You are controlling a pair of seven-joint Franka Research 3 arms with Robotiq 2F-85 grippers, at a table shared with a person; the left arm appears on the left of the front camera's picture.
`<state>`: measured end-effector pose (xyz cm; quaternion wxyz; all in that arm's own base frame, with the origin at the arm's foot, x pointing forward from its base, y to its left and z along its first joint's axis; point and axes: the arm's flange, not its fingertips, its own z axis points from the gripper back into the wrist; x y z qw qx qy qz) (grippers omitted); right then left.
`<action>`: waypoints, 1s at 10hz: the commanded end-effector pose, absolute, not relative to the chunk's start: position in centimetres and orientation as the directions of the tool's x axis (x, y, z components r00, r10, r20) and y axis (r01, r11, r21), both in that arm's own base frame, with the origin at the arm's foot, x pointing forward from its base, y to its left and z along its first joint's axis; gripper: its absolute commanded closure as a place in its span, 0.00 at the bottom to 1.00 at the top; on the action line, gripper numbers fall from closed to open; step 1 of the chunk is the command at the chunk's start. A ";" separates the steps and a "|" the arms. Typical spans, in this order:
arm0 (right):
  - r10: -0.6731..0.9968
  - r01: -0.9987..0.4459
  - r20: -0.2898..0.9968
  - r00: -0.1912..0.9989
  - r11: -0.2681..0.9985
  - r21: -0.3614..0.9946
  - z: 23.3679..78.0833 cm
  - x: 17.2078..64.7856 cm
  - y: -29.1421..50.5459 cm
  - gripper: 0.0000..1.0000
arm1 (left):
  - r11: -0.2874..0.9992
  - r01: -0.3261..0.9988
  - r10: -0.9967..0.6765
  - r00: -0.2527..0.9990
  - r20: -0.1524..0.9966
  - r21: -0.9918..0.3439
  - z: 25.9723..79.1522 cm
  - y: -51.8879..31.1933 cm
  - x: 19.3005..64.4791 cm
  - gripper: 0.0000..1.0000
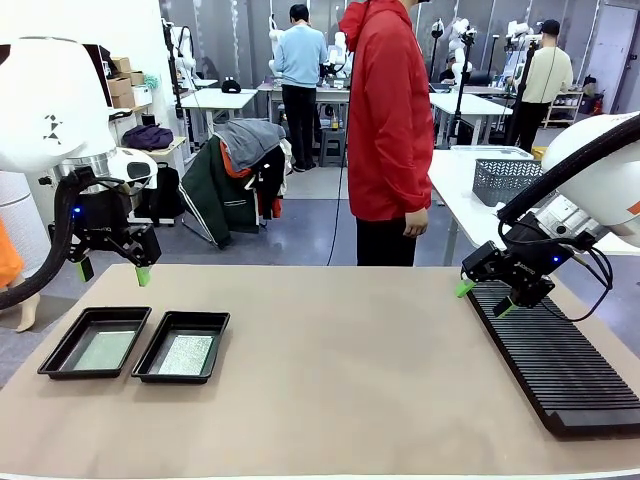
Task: Inspect and transfer BCBs to ESD trays.
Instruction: Pick up the ESD tray and place it on the left side of the table.
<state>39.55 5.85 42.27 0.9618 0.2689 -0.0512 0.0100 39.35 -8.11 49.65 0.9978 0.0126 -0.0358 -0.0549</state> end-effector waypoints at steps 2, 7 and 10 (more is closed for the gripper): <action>-0.021 -0.029 0.093 0.995 0.857 0.515 42.5 39.7 6.1 0.00 | 0.994 0.106 -0.108 0.991 0.074 0.027 49.5 -8.0 39.4 0.00; -0.021 -0.029 0.093 0.995 0.857 0.515 42.5 39.7 6.1 0.00 | 0.994 0.106 -0.108 0.991 0.074 0.027 49.5 -8.0 39.4 0.00; -0.021 -0.029 0.093 0.995 0.857 0.515 42.5 39.7 6.1 0.00 | 0.994 0.106 -0.108 0.991 0.074 0.027 49.5 -8.0 39.4 0.00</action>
